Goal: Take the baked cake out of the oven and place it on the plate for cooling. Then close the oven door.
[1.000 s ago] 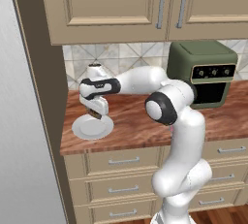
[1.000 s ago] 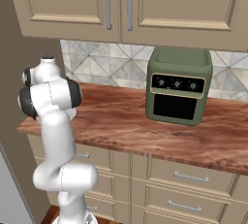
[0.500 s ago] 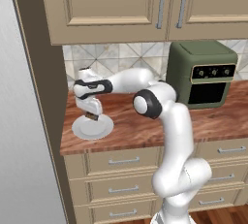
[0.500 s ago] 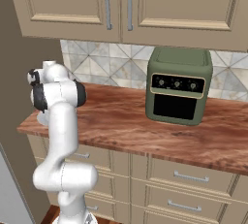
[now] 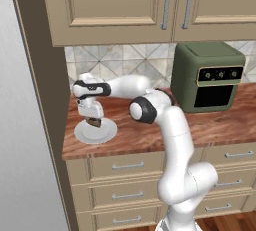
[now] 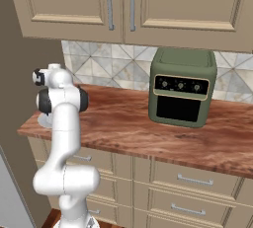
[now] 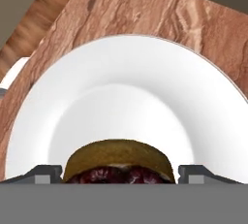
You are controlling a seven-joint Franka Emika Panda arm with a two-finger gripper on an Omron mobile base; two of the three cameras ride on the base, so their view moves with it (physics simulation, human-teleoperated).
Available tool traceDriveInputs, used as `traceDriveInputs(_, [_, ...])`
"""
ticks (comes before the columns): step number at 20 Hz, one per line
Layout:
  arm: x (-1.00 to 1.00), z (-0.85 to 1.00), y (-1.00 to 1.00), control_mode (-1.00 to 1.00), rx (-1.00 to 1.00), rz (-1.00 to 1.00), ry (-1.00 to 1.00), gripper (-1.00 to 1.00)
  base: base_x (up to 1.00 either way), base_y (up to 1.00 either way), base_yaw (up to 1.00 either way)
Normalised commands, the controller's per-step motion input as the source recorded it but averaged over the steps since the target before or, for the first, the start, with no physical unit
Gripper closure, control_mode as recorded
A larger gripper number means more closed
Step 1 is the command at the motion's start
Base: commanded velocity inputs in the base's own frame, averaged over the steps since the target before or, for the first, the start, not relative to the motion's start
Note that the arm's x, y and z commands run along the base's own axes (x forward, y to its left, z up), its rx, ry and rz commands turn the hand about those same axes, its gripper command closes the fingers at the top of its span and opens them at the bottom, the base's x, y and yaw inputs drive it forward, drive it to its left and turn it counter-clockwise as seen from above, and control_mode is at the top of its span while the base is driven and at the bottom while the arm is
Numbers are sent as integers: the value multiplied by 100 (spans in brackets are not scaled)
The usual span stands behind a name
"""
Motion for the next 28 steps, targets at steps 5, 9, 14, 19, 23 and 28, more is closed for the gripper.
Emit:
traceDriveInputs(5, [-11,-13,0,-100,0,-7,-1,100,0,0,0])
traceDriveInputs(9, [-30,-15,-5,-100,0,-11,-2,100,0,0,0])
traceDriveInputs(14, [-36,-15,-9,-100,0,-13,-8,-100,0,0,0])
traceDriveInputs(19, [-30,-1,-12,-100,0,-7,-14,-100,0,0,0])
traceDriveInputs(23, [-25,4,-6,-100,1,-4,-18,-100,0,0,0])
traceDriveInputs(28, [-14,10,-5,-100,4,-6,-15,-100,0,0,0])
